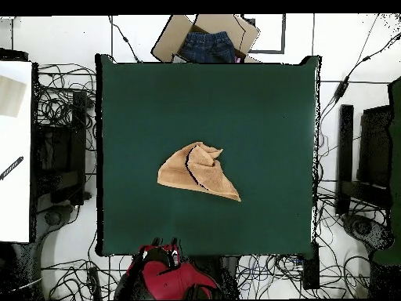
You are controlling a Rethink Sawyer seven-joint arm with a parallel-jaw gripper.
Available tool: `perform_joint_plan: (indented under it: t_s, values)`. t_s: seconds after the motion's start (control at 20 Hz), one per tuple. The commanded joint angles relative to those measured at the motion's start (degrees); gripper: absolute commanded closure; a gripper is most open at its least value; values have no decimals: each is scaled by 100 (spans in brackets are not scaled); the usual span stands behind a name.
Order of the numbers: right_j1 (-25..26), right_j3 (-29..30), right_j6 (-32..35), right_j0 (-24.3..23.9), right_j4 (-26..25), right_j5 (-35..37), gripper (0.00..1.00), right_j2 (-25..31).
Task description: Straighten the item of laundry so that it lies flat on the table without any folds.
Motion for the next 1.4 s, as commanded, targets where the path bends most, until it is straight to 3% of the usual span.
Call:
perform_joint_plan:
  t_s: [0.05, 0.5, 0.8, 1.4]
  values:
    - [485, -400, 696, -20, 141, -100, 0, 451]
    - [1053, -502, 700, -199, -13, -547, 0, 513]
    - [1422, -777, 626, -395, 40, -465, 0, 758]
    - [1623, -1035, 595, -496, 200, -161, 0, 943]
